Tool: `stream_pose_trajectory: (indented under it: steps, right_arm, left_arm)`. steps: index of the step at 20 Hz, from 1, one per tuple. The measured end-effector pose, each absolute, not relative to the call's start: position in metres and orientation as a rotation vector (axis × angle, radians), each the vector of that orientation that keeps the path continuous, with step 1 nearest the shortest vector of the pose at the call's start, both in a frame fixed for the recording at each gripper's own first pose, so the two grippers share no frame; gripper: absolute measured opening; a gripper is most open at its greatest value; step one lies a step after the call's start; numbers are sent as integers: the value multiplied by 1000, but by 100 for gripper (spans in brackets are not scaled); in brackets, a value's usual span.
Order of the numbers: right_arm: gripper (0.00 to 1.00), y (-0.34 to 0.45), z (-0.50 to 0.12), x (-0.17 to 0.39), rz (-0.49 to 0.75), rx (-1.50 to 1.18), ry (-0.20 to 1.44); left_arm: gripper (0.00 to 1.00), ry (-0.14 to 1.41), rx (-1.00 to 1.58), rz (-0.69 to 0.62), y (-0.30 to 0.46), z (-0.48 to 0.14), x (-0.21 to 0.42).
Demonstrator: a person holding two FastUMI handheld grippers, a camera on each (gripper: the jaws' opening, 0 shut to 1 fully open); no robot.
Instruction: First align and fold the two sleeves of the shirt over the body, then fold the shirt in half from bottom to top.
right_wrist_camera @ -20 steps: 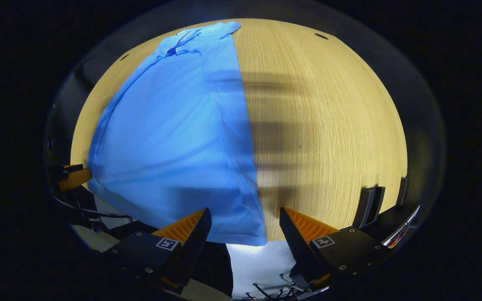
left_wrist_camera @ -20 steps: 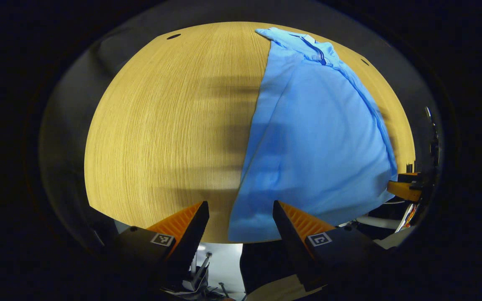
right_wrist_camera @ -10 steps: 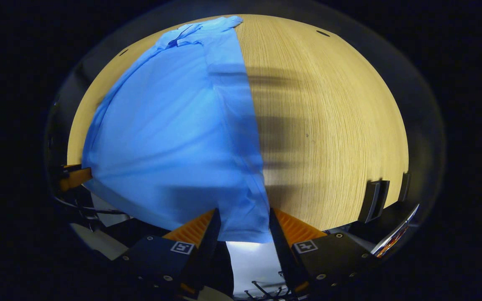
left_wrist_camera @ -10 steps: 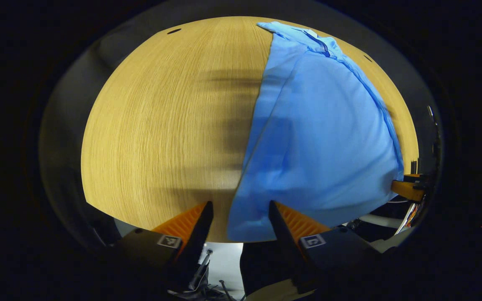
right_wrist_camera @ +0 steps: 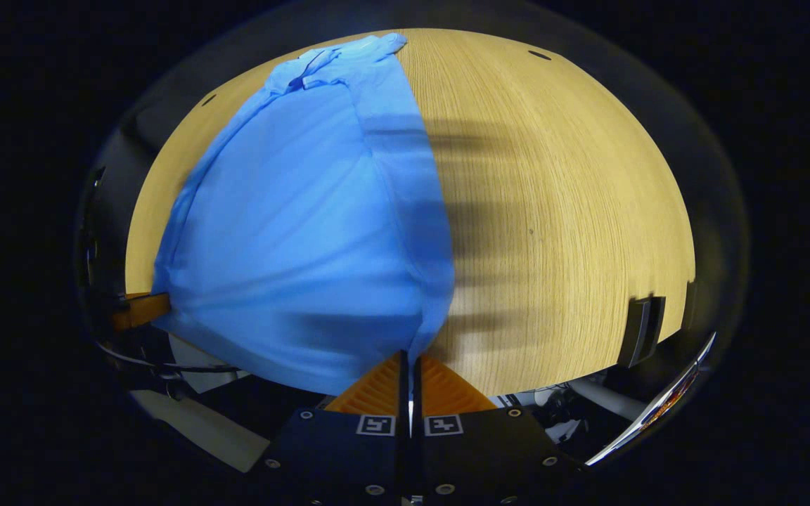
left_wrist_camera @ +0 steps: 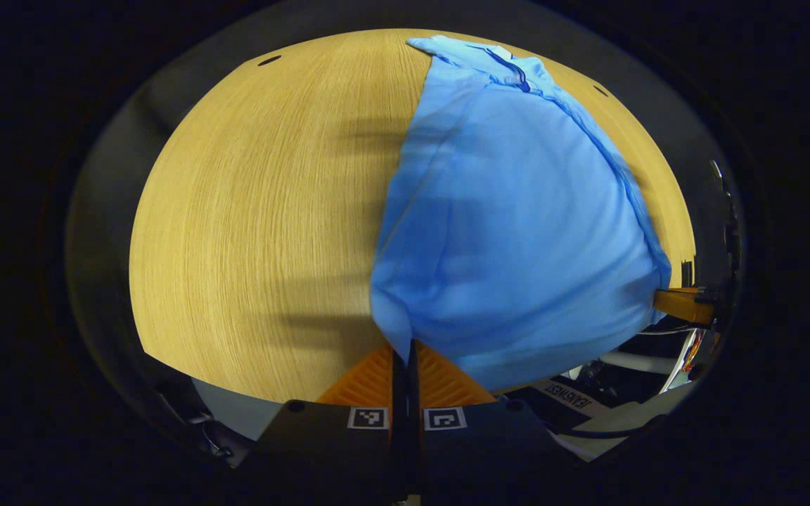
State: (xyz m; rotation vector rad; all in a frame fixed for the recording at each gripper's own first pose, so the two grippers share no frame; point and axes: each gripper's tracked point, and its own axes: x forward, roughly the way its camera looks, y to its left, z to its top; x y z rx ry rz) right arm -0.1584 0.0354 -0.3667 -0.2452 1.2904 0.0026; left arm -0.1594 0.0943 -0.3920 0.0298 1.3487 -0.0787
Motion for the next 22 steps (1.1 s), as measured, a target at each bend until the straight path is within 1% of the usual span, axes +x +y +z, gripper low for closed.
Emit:
stream_pose_trajectory:
  steps: [7, 14, 21, 22]
  right_arm:
    - [1, 60, -309, -77, 28, -237, 1123]
    - [1, 79, -257, 6, 41, -279, 989]
    - [0, 95, -211, 102, 26, -302, 879]
    - [0, 99, -204, 122, 19, -302, 856]
  left_arm:
    - [5, 1217, 23, -91, 96, -348, -85]
    - [5, 1064, 41, -122, 83, -297, 20]
    - [4, 981, 57, -142, 82, -251, 116]
    - [4, 960, 59, -137, 83, -241, 135]
